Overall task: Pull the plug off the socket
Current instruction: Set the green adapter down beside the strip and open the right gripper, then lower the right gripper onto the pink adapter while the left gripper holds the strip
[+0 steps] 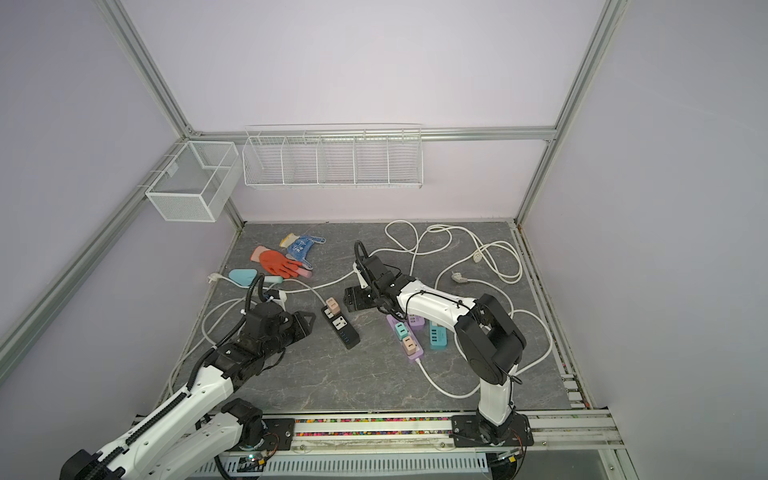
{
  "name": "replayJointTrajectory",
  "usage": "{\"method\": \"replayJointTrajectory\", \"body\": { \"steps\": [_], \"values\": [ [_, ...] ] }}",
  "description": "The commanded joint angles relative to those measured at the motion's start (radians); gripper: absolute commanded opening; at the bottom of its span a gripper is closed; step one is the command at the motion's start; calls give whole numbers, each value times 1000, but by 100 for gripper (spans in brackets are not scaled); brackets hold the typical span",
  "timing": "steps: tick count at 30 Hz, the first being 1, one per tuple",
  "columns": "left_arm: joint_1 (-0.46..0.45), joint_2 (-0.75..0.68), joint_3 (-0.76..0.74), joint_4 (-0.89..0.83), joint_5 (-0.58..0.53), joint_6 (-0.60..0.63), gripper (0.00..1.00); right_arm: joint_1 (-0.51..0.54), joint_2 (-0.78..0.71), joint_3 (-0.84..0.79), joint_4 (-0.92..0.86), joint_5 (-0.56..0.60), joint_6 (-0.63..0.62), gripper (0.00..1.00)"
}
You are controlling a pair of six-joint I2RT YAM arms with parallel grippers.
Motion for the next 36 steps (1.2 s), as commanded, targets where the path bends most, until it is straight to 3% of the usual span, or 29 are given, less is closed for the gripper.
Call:
{"method": "replayJointTrajectory", "body": {
  "steps": [1,9,19,36],
  "values": [
    [3,11,-16,33,4,-12,42,46,-43,5,-69,80,-56,80],
    [22,73,-52,132,42,-34,42,113,-9,61,-97,132,-100,81],
    [114,179,-97,291,162,-76,42,125,99,194,-151,154,-131,81],
    [136,447,7,361,227,-96,39,131,257,365,-231,184,-181,77]
  ]
}}
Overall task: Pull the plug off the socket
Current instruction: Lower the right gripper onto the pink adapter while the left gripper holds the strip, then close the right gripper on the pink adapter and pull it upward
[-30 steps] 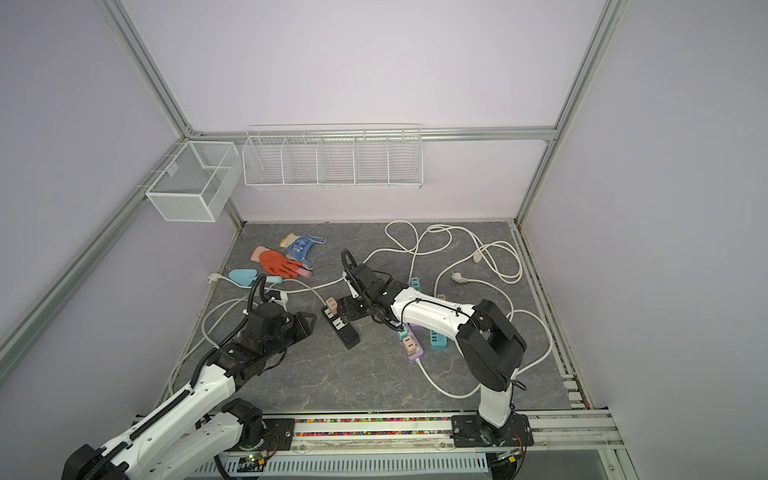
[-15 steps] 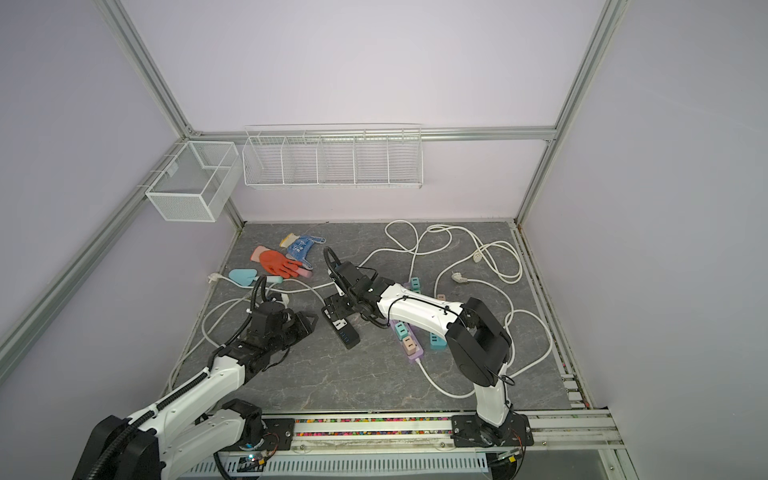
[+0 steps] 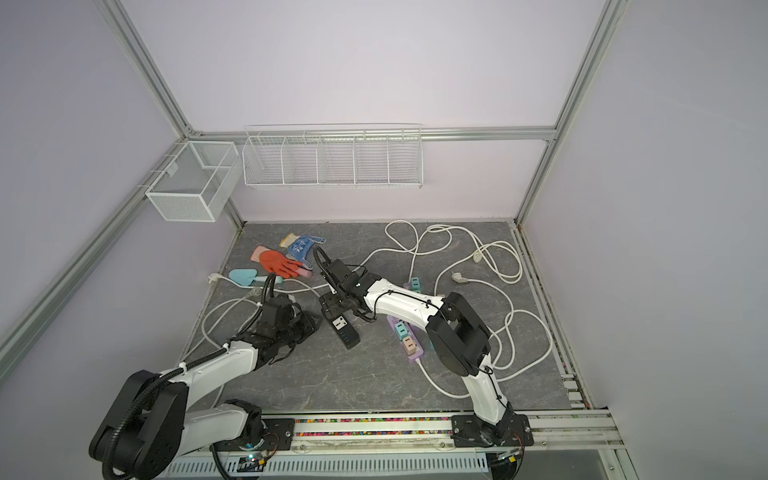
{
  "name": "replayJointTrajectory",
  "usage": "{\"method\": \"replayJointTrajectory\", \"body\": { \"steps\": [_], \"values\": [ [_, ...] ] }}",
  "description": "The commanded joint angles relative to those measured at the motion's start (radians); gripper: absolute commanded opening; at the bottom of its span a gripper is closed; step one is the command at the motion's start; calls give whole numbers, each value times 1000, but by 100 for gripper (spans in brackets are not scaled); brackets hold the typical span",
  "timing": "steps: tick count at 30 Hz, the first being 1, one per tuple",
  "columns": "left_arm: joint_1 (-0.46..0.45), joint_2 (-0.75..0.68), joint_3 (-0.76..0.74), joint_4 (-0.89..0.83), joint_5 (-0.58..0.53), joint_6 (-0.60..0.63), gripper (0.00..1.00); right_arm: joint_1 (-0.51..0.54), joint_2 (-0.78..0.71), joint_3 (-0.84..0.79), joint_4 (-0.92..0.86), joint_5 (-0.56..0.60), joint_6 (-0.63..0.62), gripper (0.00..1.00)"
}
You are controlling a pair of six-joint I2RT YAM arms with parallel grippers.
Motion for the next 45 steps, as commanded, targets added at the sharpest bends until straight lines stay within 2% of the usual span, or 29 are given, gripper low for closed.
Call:
{"method": "replayJointTrajectory", "body": {
  "steps": [1,8,14,25,45],
  "values": [
    [7,42,62,21,39,-2,39,10,29,24,-45,27,-32,77],
    [6,130,65,94,92,-25,37,13,61,57,-59,46,-48,73],
    [6,159,59,102,94,-25,35,15,99,96,-80,52,-62,68],
    [5,157,32,80,61,-6,33,22,154,131,-90,50,-69,60],
    [7,185,17,79,66,5,32,25,185,126,-59,20,-75,44]
  ]
}}
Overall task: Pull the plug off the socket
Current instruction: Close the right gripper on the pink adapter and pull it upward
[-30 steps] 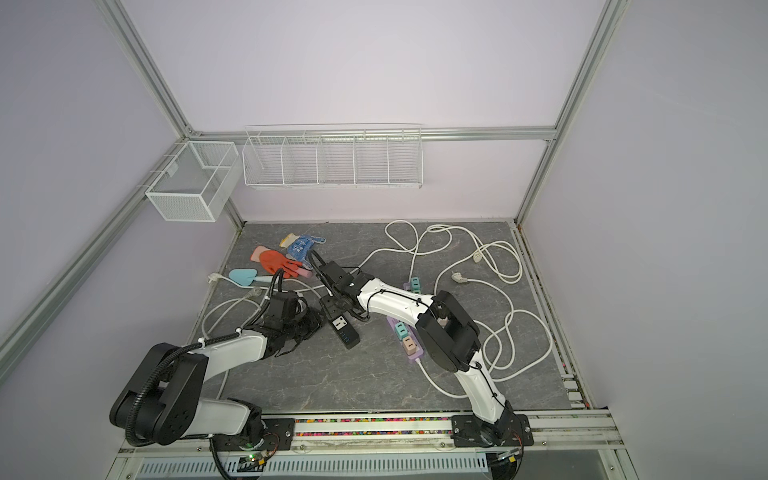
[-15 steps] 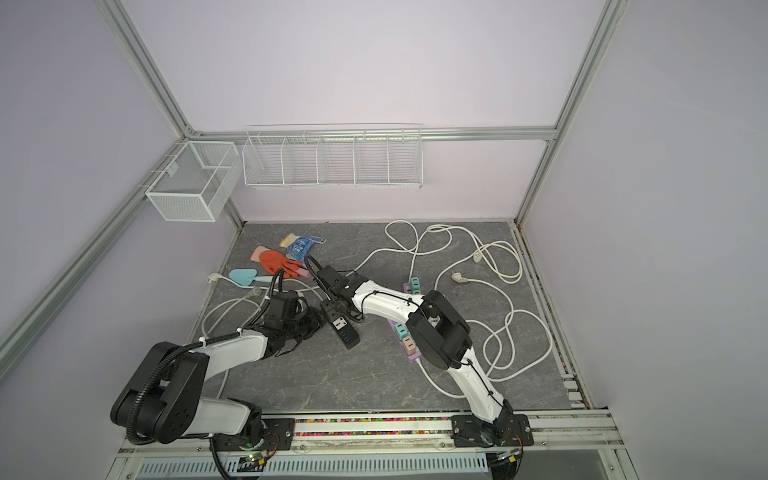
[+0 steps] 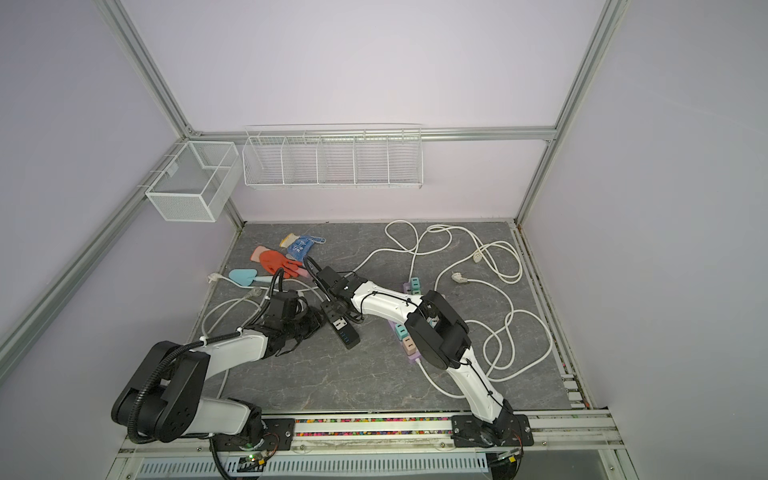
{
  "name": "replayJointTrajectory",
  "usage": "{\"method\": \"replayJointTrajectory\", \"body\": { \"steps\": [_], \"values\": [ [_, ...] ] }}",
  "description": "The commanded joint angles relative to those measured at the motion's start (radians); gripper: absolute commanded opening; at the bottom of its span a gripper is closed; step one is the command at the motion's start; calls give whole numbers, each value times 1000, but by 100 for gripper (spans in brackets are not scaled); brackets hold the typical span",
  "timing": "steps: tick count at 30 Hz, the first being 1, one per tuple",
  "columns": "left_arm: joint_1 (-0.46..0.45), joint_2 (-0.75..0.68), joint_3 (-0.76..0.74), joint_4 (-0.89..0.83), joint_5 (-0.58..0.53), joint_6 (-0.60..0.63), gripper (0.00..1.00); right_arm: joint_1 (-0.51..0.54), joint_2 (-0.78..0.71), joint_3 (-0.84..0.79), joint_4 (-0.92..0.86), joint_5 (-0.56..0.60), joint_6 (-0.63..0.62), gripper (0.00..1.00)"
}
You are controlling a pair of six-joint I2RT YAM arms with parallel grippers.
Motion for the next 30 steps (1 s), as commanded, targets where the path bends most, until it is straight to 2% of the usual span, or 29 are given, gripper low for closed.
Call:
{"method": "replayJointTrajectory", "body": {
  "steps": [1,14,17,30],
  "values": [
    [3,27,-26,-29,-11,6,32,8,24,10,12,-26,-12,43],
    [4,32,-48,-23,-12,4,32,6,-1,-6,32,-37,-10,26],
    [3,33,-54,-21,-16,2,32,-1,-9,-17,52,-63,0,25],
    [4,32,-77,-29,-26,-7,32,-8,-29,0,43,-49,-14,22]
  ]
}}
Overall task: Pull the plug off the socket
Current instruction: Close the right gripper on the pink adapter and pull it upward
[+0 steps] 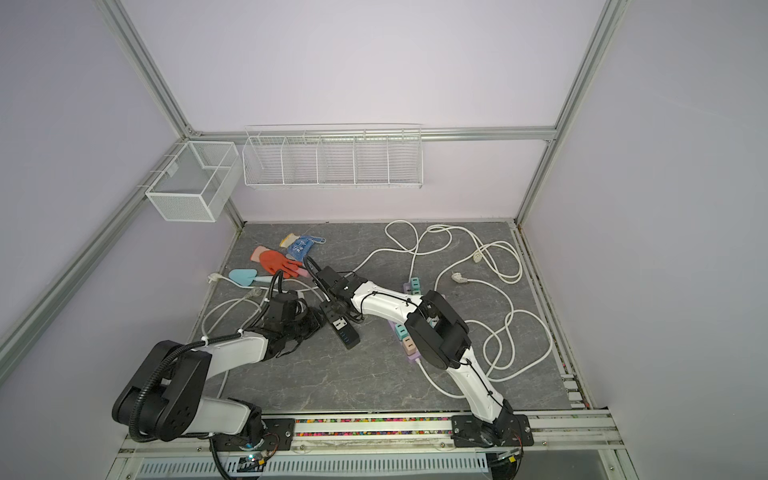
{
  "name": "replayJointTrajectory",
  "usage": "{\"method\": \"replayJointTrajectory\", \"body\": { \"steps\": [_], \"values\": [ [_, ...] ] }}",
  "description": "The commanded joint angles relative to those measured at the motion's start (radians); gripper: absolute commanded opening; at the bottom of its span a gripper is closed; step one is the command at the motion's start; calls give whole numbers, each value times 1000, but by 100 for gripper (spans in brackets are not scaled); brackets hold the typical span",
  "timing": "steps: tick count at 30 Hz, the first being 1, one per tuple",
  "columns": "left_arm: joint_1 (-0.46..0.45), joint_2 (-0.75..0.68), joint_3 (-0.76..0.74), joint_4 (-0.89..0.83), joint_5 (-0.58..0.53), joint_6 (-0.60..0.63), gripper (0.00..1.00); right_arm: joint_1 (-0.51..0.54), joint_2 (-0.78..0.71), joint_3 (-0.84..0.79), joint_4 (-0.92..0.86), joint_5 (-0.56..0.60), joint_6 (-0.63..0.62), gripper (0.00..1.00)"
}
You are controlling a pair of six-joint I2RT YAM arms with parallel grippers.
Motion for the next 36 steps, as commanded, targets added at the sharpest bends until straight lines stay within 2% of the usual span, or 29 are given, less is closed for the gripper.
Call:
{"method": "replayJointTrajectory", "body": {
  "steps": [1,9,12,25,32,36],
  "values": [
    [4,27,-52,-83,-23,-9,32,-9,-31,-3,33,-22,-12,22],
    [3,33,-57,-92,-42,-11,32,15,-28,-7,30,-46,7,20],
    [4,36,-56,-94,-39,-11,32,10,-38,-6,21,-5,-2,20],
    [4,36,-41,-119,-39,-9,32,23,-53,-18,15,-4,12,19],
    [4,23,-54,-136,-35,-11,31,-2,-90,-28,10,39,-9,19],
    [3,22,-59,-139,-36,-12,31,15,-87,-43,34,3,0,18]
  ]
}}
